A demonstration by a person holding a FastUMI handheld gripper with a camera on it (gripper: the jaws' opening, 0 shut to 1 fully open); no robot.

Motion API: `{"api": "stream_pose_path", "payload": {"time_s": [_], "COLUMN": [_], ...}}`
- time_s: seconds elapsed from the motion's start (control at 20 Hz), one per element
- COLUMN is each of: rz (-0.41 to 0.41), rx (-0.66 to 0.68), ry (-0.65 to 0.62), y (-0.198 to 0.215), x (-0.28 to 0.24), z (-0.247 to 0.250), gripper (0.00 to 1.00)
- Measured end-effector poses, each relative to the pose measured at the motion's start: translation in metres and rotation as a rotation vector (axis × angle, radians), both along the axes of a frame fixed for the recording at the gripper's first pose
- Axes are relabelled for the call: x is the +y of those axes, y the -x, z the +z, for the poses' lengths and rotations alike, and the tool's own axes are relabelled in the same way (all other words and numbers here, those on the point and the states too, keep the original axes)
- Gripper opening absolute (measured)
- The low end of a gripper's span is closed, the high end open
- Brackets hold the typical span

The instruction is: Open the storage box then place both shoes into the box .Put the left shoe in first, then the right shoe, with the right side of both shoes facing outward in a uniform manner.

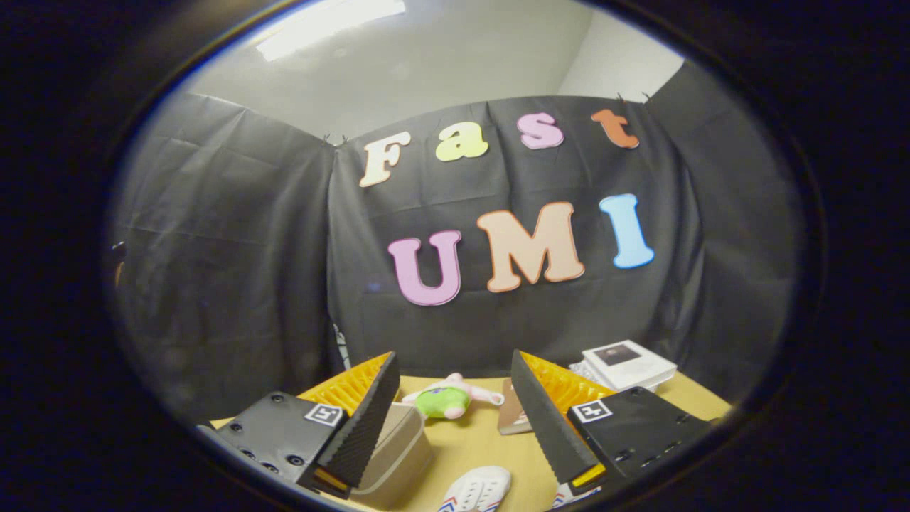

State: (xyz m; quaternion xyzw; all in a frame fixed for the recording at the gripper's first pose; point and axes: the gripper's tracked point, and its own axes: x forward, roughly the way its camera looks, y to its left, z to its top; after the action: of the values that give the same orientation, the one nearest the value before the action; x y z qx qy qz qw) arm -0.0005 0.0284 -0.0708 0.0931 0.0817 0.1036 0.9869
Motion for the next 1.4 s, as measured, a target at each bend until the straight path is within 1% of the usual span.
{"api": "stream_pose_path", "payload": {"time_s": [0.05,0.15,0.3,0.65,1.05,1.2,1.4], "rz": [0.037,0.085,0.127,0.245,0.318,0.349,0.339], "rx": [0.023,0.061,0.136,0.376,0.610,0.699,0.784], "ry": [-0.035,-0.094,-0.189,-0.449,-0.699,-0.774,-0.911], "y": [0.002,0.004,0.005,0.020,0.036,0.046,0.055], "x": [0.007,0.014,0.022,0.048,0.073,0.083,0.090], "z": [-0.006,-0.018,-0.041,-0.093,-0.139,-0.159,-0.171], "gripper": [1.00,1.00,1.00,1.00,1.00,1.00,1.00]}}
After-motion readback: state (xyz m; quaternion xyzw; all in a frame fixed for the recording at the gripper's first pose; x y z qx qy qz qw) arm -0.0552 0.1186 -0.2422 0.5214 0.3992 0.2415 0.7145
